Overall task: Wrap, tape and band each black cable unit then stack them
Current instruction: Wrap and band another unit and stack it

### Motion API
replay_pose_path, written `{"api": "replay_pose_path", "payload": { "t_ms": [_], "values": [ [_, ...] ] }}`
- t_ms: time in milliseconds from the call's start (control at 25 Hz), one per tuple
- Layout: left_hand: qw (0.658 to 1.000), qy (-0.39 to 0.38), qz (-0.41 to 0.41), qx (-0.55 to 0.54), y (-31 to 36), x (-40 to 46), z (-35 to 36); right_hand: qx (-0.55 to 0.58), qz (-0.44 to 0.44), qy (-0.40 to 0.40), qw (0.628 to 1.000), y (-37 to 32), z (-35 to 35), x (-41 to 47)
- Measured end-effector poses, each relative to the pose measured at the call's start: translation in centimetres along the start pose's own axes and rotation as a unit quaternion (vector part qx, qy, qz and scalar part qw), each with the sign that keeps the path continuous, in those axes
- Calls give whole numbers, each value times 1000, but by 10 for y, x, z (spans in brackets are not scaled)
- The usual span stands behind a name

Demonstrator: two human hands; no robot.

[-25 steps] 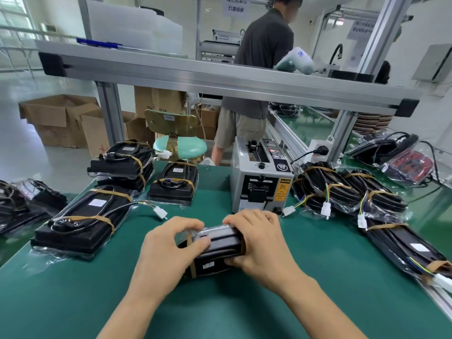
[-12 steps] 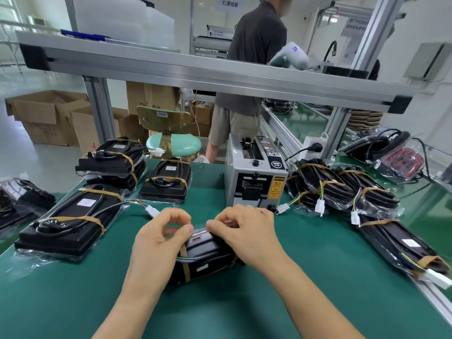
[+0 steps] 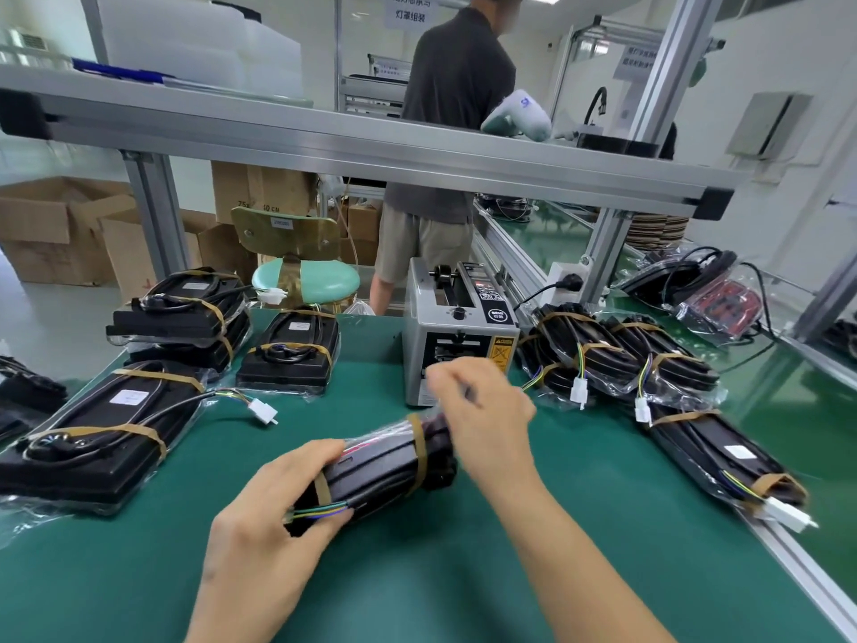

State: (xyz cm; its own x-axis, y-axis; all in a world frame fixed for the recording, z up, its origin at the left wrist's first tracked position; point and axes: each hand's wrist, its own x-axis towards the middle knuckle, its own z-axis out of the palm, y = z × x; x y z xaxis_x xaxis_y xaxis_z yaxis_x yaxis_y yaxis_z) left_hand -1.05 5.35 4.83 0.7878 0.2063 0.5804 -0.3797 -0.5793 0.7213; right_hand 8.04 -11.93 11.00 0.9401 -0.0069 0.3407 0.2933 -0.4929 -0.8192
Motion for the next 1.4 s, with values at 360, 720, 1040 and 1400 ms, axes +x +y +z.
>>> {"api": "replay_pose_path", "payload": {
  "t_ms": [360,720,1040,1400],
  "values": [
    [991,85,55,90,2,-8,23,142,288,115,940,46,17,78],
    [986,106,65,112,2,-10,25,193,375,168,891,44,30,102],
    [989,93,13,116,6,-11,32,301,193,51,932,-2,-19,8],
    [986,103,6,129,19,-17,37,123,83,-91,985,-7,5,-64]
  ]
}}
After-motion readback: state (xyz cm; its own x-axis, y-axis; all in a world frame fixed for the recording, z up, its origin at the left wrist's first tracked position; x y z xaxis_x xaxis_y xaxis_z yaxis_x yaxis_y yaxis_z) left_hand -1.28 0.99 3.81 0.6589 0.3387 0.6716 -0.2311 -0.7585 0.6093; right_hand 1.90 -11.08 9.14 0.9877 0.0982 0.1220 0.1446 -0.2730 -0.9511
